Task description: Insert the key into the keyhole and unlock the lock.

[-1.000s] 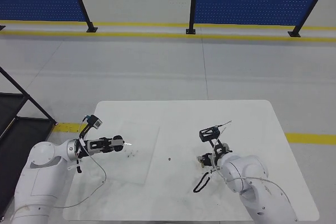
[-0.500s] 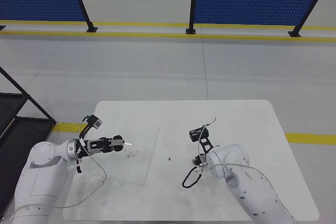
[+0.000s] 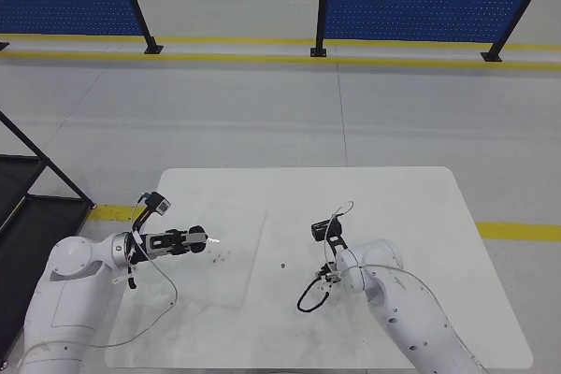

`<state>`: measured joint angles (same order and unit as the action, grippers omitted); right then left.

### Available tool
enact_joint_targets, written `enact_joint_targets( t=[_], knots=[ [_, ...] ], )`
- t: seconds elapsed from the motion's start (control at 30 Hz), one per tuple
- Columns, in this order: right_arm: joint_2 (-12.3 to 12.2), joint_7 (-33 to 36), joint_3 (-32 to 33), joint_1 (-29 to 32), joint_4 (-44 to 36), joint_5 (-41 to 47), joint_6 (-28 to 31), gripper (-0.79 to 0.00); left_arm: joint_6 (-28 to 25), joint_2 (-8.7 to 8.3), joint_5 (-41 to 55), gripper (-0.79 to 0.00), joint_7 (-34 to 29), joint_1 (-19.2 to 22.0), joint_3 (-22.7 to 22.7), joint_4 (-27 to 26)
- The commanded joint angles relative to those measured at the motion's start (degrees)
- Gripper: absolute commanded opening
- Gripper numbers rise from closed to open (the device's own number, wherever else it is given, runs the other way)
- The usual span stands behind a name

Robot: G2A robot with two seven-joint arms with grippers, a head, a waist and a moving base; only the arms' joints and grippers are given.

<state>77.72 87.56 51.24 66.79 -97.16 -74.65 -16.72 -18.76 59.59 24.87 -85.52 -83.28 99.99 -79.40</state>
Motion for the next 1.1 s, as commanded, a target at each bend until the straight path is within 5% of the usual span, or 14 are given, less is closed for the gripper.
enact_joint_targets(
  t=[0.0,0.13,0.8,1.0,1.07],
  knots=[
    [0.3,0.0,0.1,-0.2,0.8,0.0,0.0,-0.268,0.0,0.0,0.0,-0.785,0.0,0.0,0.0,0.0],
    [0.8,0.0,0.5,-0.5,2.0,-0.2,0.0,-0.394,0.0,0.0,0.0,-0.785,0.0,0.0,0.0,0.0],
    [2.4,0.1,1.9,-0.5,4.7,-1.9,0.1,-0.48,0.0,0.0,0.0,-0.785,0.0,0.0,0.0,0.0],
    [2.8,0.4,2.6,-0.1,5.3,-2.2,0.4,-0.785,0.0,0.0,0.0,-0.785,0.0,0.0,0.0,0.0],
    [2.8,0.4,2.9,0.1,5.4,-2.2,0.4,-0.785,0.0,0.0,0.0,-0.785,0.0,0.0,0.0,0.0]
  ],
)
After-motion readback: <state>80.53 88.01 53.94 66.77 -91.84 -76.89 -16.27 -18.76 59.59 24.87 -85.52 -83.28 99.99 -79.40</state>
